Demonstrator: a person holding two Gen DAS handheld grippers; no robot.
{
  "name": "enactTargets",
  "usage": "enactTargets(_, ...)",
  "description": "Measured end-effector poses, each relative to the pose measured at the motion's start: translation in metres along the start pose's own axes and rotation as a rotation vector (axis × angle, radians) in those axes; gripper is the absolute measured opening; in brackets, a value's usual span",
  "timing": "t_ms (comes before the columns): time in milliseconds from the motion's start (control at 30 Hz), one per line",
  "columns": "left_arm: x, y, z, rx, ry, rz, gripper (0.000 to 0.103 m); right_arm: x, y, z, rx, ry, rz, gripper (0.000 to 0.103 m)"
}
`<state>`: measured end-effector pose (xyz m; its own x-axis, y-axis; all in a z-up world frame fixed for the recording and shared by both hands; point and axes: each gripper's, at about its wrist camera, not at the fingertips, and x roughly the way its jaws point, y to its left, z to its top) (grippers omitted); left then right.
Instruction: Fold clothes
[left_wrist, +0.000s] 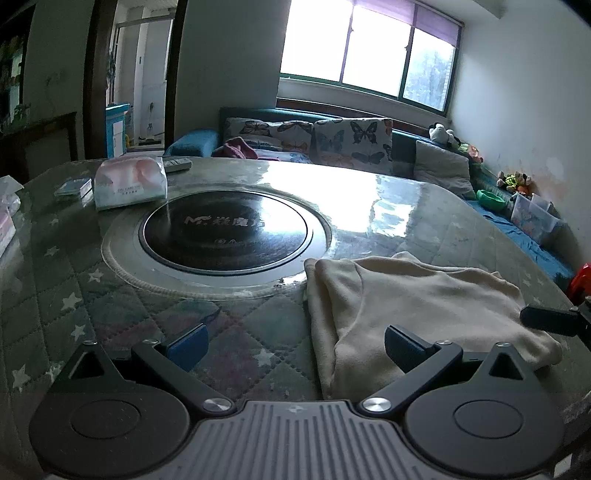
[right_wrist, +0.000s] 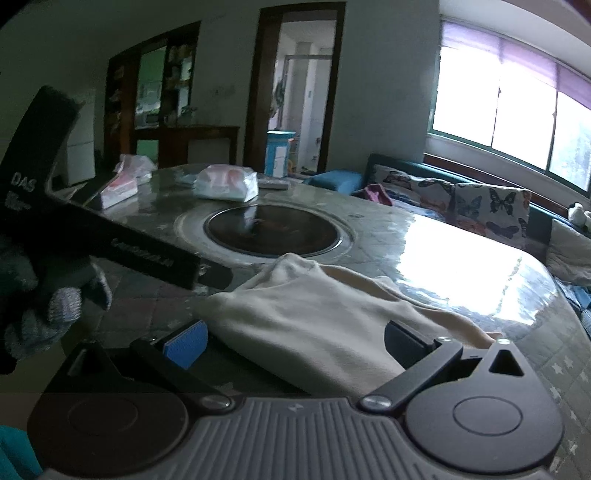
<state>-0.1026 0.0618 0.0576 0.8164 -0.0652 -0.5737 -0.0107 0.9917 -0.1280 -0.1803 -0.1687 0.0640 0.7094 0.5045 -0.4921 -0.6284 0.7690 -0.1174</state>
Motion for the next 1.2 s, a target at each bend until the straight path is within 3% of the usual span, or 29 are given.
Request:
enactTargets(433, 0.006, 0.013, 0.003, -0.028, 0.009, -0.001, 0.103, 0.010, 0.017, 0.008, -0.071, 0.055, 0.064, 0.097)
enactTargets(833, 0.016, 0.037, 0.015, -0.097, 0.029, 0.024, 0.103, 0.031, 0.027, 0.017, -0.160, 0.105, 0.142, 0.068)
enactTargets(1200, 0.028, 0.045, 0.023, -0.232, 0.098, -0.085, 0.103, 0.052, 0.047, 0.021, -0.284, 0.129, 0.197, 0.053)
